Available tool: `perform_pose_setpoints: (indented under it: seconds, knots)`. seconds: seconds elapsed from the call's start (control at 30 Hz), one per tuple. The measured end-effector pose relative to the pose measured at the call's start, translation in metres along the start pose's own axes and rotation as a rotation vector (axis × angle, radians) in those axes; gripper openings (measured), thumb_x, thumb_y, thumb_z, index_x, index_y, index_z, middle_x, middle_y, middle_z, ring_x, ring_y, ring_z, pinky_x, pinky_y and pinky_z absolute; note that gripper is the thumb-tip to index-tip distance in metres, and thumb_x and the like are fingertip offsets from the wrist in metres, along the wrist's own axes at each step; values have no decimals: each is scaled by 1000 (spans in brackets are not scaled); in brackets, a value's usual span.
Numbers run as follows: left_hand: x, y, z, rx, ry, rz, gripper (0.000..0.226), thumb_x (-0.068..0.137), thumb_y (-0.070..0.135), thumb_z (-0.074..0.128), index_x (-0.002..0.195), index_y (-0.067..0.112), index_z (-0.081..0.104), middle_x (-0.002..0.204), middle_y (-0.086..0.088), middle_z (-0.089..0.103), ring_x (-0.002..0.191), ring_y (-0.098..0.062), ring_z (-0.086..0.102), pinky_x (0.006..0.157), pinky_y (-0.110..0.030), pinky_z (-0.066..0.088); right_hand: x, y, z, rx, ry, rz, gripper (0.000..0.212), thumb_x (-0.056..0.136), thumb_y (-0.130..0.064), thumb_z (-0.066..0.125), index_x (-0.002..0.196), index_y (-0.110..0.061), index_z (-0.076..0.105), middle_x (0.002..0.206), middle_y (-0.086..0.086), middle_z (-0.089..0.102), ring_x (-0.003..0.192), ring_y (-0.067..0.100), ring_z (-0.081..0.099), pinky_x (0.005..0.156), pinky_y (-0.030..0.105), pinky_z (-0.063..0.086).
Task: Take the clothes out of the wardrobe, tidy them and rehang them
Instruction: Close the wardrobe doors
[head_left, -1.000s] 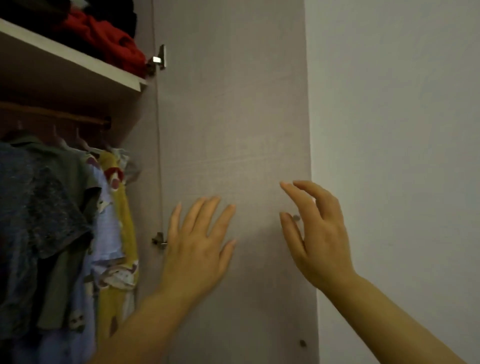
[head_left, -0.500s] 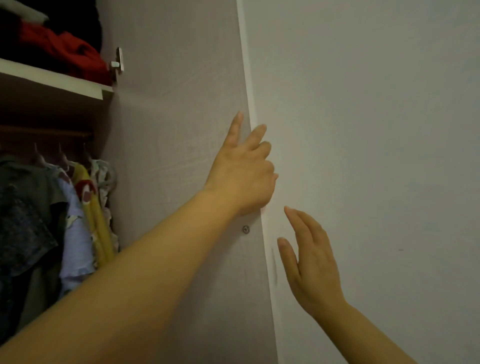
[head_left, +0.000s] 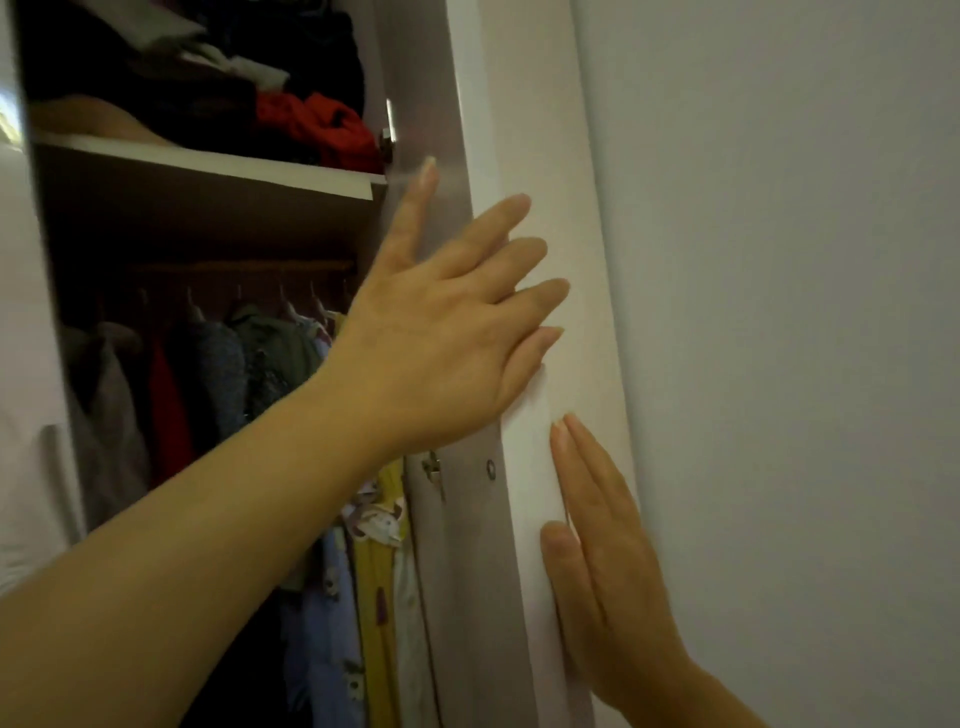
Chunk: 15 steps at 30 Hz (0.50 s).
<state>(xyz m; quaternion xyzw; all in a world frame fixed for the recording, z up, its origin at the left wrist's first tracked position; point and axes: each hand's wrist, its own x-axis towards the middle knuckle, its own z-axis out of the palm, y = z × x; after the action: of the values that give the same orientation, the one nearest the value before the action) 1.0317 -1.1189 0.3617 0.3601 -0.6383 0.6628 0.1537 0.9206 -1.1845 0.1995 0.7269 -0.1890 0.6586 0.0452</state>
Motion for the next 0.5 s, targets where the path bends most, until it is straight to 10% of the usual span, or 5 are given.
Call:
perform_pose_setpoints:
  seconds: [0.33, 0.5]
  knots:
    - [-121, -102, -16, 198, -101, -47, 42, 99, 33, 31, 125, 17, 60, 134, -11, 53, 132, -31, 38, 106, -57, 13, 0, -92, 128, 172, -38, -146, 55, 99, -49, 16, 146, -23, 7, 151, 4, 21, 139, 12, 21, 111, 32, 28]
    - [-170, -142, -3, 235, -178, -93, 45, 97, 34, 30, 127, 16, 58, 138, -11, 49, 132, -31, 36, 108, -56, 18, 4, -125, 194, 90, 4, -133, 54, 99, -46, 11, 144, -14, 16, 147, 12, 26, 133, 15, 26, 86, 41, 54]
